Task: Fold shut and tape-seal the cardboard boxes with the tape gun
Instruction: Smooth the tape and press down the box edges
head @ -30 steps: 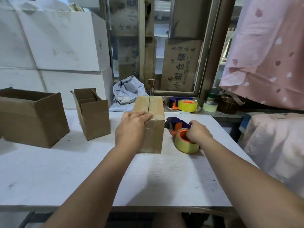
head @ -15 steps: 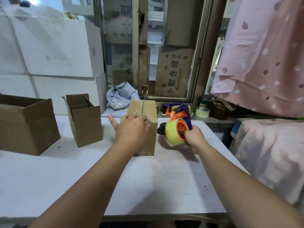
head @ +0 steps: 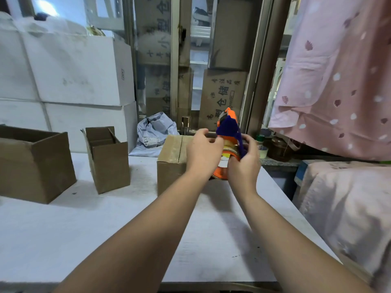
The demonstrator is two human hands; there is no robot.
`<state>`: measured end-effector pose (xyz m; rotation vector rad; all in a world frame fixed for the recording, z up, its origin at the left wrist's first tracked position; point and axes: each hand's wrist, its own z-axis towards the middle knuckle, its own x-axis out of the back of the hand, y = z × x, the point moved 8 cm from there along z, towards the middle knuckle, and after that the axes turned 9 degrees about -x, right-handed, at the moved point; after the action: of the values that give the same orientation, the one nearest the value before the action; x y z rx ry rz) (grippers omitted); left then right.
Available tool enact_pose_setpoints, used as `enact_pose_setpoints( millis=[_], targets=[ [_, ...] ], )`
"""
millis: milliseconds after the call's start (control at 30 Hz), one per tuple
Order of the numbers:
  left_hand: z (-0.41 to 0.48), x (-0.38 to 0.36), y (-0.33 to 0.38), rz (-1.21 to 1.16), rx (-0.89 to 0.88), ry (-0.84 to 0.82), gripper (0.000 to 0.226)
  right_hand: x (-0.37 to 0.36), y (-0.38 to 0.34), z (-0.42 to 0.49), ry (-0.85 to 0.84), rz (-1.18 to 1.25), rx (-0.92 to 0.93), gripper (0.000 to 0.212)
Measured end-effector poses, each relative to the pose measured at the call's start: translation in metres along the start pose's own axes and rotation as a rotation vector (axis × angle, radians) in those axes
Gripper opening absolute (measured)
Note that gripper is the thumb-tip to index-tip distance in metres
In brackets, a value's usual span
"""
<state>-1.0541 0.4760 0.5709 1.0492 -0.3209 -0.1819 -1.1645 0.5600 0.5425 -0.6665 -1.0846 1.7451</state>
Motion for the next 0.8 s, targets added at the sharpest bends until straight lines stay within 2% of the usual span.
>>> enact_pose_setpoints(
  millis=[200,267,400,533,633,800],
  targets=[
    [0.004,0.027,-0.015,-0.308,0.04,0.246,0.004,0.003,-0.01,-0.005,0.035,-0.024,0.031,0.069],
    [0.006,0.032,-0.023,-0.384,0.086,0.251,0.016,0.002,-0.011,-0.005,0.028,-0.018,0.054,0.07],
    [0.01,0.046,-0.028,-0.417,0.106,0.211,0.022,0.0,-0.016,-0.004,-0.015,-0.082,0.147,0.074],
    [0.009,0.054,-0.034,-0.494,0.145,0.199,0.012,-0.002,-0.026,-0.001,-0.005,-0.217,0.265,0.069],
    [0.008,0.065,-0.038,-0.489,0.153,0.263,0.011,-0.006,-0.032,0.0,-0.023,-0.285,0.32,0.067],
    [0.01,0.079,-0.036,-0.356,0.126,0.281,0.013,-0.011,-0.034,0.01,-0.163,-0.363,0.336,0.068]
  ],
)
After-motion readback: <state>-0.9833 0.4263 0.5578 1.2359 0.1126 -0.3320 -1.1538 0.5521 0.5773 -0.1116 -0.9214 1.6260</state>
